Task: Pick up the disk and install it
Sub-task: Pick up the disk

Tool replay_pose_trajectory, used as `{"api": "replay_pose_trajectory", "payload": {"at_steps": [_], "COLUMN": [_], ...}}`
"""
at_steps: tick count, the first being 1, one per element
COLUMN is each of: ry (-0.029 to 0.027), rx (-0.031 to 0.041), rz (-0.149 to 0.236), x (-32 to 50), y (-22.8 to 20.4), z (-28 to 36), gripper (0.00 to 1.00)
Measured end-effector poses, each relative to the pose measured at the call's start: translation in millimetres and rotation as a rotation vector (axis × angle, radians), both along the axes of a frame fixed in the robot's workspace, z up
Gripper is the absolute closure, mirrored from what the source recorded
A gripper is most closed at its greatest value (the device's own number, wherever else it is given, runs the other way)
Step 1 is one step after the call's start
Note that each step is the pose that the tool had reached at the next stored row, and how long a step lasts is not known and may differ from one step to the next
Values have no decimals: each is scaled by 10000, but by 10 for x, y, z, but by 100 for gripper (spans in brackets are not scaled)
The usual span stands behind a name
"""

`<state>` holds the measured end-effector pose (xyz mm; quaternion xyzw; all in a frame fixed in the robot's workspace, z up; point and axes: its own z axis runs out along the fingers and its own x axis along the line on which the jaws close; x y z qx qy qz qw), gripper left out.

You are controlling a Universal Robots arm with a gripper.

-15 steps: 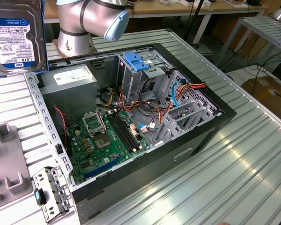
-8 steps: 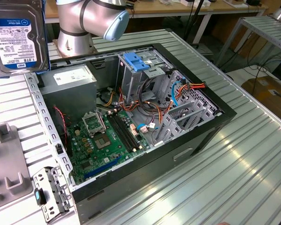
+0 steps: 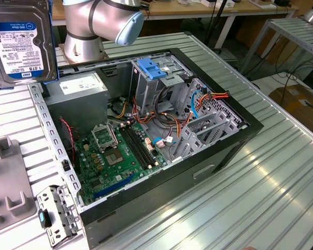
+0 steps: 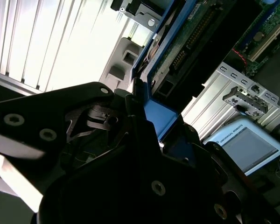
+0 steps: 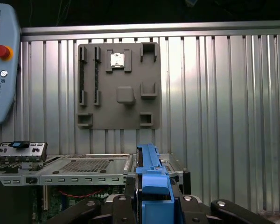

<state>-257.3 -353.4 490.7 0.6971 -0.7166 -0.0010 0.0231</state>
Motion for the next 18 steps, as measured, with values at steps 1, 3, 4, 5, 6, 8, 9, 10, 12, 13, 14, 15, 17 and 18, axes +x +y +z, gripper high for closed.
{"api": "replay_pose_trajectory", "payload": {"at_steps": [1,3,4,5,6,8,9,10,12,13,14,15,17,18], "ry": [0,-2,-3,-3,-3,-18,-65,-169,-344,-435,-489,-519,-534,-538], "rx": [0,0,0,0,0,-6,-9,-14,-32,-40,-43,-42,-42,-42], "rz": [0,0,0,0,0,-1,-2,-1,-1,-1,0,1,-1,-1], "x": [0,0,0,0,0,0,-1,-1,0,1,7,19,100,146], "y": [0,0,0,0,0,0,0,0,0,0,0,0,0,0], "z": [0,0,0,0,0,1,1,0,0,0,0,-2,-5,-7], "gripper": [63,63,63,63,63,63,63,63,63,63,63,63,63,63]}}
